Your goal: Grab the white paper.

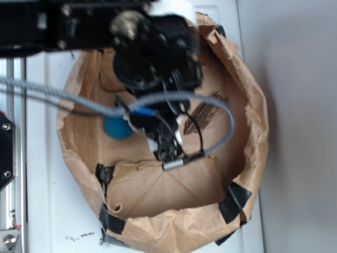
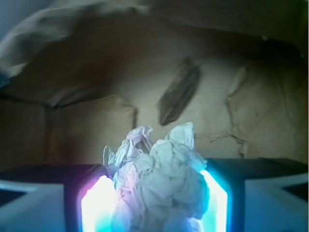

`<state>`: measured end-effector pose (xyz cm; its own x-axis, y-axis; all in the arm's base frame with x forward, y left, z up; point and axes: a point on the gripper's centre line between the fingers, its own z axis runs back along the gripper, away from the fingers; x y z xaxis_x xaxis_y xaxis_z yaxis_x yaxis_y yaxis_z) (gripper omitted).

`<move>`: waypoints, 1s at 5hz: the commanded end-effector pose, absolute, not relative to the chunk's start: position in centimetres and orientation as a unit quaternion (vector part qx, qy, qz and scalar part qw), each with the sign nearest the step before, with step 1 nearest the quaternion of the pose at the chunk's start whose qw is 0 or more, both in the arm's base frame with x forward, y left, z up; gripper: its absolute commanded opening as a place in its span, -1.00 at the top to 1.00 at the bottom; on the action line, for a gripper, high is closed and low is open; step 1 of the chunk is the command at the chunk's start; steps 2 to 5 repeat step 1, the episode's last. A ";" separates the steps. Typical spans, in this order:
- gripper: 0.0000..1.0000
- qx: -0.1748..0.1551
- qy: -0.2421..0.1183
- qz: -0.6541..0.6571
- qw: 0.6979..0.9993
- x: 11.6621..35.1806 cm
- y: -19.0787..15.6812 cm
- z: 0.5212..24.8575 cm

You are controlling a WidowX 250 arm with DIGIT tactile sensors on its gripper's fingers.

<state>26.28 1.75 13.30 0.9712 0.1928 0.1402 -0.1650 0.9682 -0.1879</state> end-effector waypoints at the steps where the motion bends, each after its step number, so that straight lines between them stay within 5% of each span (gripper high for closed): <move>1: 1.00 0.001 -0.075 0.025 0.997 25.6 0.3 15.6; 5: 1.00 0.001 -0.075 0.025 0.997 25.6 0.3 15.6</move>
